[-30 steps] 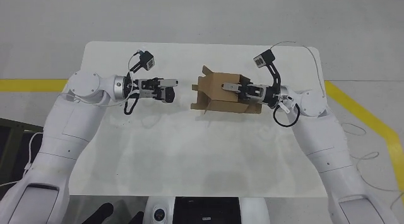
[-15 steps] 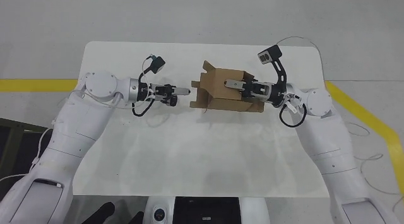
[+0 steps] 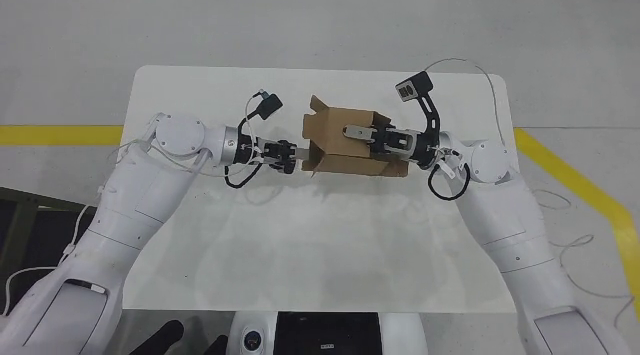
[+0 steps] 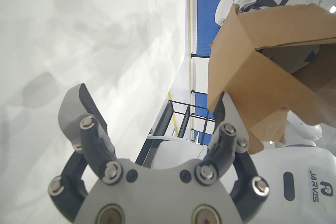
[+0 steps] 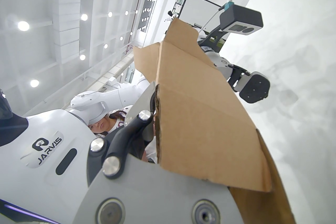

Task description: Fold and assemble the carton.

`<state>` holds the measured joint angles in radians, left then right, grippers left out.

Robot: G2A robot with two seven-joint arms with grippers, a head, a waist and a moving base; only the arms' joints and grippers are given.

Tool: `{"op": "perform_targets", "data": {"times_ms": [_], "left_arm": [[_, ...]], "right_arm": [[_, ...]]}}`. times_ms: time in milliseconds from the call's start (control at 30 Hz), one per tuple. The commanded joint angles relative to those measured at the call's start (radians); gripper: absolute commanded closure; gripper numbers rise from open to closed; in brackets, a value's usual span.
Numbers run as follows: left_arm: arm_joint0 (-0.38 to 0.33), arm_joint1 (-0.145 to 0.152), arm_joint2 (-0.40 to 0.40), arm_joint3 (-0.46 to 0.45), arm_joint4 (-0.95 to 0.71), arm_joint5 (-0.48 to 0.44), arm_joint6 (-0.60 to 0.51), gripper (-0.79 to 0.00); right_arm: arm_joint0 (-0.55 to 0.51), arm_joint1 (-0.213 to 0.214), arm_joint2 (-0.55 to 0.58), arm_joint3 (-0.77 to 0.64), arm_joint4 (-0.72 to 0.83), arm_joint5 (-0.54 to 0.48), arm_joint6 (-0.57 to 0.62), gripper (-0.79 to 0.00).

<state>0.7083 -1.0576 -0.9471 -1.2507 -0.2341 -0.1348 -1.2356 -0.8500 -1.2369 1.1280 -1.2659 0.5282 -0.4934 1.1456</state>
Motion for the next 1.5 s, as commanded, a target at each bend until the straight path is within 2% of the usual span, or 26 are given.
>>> {"op": "perform_targets", "data": {"times_ms": [0,433,833,1067,1467], "left_arm": [[-0.002,-0.001,0.0,0.002,-0.002,0.0,0.0,-0.785],[-0.017,-0.006,-0.006,0.017,-0.041,-0.003,-0.017,-0.785],[-0.004,0.005,-0.041,0.002,-0.062,-0.002,-0.046,-0.785],[-0.008,0.0,-0.026,-0.012,-0.061,0.004,-0.04,-0.785],[-0.028,-0.007,-0.023,0.03,-0.075,-0.004,-0.031,-0.785]], "right_arm": [[0.001,-0.001,-0.004,0.002,0.001,-0.002,0.005,0.0],[0.002,-0.003,-0.029,0.0,-0.009,0.006,0.01,0.0],[0.008,-0.001,-0.022,0.009,-0.027,0.003,-0.018,0.0],[0.007,-0.004,-0.037,0.001,-0.021,0.004,-0.014,0.0],[0.002,-0.001,-0.038,-0.003,0.01,0.007,0.03,0.0]]}}
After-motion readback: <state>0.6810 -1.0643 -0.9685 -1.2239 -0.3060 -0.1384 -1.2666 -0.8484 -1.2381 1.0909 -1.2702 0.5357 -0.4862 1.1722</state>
